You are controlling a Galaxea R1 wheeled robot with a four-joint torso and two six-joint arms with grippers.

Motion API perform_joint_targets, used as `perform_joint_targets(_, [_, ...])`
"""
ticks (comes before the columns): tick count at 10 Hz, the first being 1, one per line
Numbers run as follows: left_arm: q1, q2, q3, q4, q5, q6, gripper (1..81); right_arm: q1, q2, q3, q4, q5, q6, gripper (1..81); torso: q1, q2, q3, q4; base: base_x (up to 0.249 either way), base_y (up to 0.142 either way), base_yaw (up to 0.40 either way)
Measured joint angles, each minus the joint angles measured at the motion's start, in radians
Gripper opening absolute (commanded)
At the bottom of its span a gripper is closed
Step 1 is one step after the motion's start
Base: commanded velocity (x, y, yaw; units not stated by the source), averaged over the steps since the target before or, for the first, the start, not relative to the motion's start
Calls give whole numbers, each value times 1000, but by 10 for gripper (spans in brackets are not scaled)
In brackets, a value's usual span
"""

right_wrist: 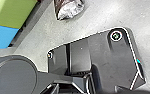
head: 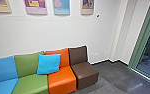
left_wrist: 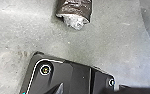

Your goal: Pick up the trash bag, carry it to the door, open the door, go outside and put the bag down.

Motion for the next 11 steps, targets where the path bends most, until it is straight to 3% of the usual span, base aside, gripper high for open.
perform_joint_targets(2, [-50,0,-12,-8,30,0,811,3,-30,62,0,5,0,811,34,-56,-40,0,0,0,0])
perform_joint_targets(4, [-62,13,-13,-10,46,0,811,1,-51,117,0,22,0,811,79,-126,-107,0,0,0,0])
perform_joint_targets(10, [-82,34,-11,-10,48,0,811,4,-57,134,-1,49,0,811,219,-345,-312,0,0,0,0])
perform_joint_targets(11, [-82,38,-11,-11,49,0,811,5,-56,135,-1,49,0,811,237,-371,-324,0,0,0,0])
